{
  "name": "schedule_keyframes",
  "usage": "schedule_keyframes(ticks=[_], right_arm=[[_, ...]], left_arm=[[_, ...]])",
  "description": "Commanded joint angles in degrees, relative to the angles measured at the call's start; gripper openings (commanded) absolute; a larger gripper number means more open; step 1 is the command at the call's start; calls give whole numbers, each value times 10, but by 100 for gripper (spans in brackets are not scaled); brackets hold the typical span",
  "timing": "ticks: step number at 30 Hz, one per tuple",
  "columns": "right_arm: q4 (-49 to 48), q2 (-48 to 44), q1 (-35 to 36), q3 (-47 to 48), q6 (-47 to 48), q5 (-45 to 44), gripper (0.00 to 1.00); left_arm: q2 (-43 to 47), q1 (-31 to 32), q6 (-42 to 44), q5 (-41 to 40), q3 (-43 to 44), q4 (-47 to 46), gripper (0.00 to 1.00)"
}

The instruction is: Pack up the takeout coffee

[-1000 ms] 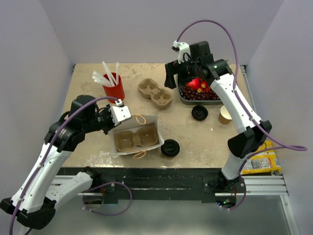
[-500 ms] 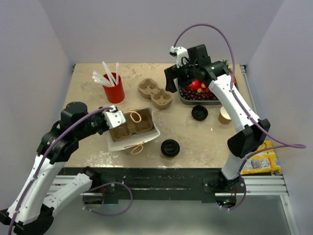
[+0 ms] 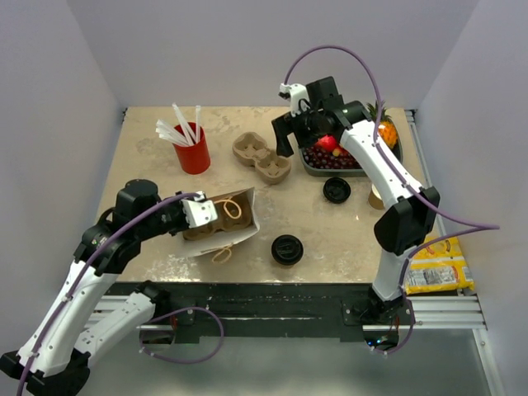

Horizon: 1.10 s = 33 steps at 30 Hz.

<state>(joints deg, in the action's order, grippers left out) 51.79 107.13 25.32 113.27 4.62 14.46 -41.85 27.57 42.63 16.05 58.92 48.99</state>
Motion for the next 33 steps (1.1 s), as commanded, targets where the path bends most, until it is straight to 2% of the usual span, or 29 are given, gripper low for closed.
schedule_keyframes(ticks=[1,4,9,17,23,26,30,33], right_arm=[[-11,3,-1,40,21,7,99],[4,3,-1,59,52,36,99],[-34,-53,0,-4,127,142,98],[-55,-96,1,17,126,198,93],[-79,-149,5,-79,130,179,94],[-118,-190,9,-138,130,158,94],[-157,-238,26,-214,187,121,94],[-169,-250,39,-195,199,156,93]], left_arm=[[-7,2,-28,8,1,-35,0],[-36,2,-85,-5,33,-51,0],[-80,2,-122,6,67,-31,0],[-113,0,-156,11,102,-31,0],[-69,1,-137,13,121,-42,0],[-34,1,-93,10,122,-41,0],[1,1,-40,22,122,-43,0],[-8,1,-60,14,126,-22,0]])
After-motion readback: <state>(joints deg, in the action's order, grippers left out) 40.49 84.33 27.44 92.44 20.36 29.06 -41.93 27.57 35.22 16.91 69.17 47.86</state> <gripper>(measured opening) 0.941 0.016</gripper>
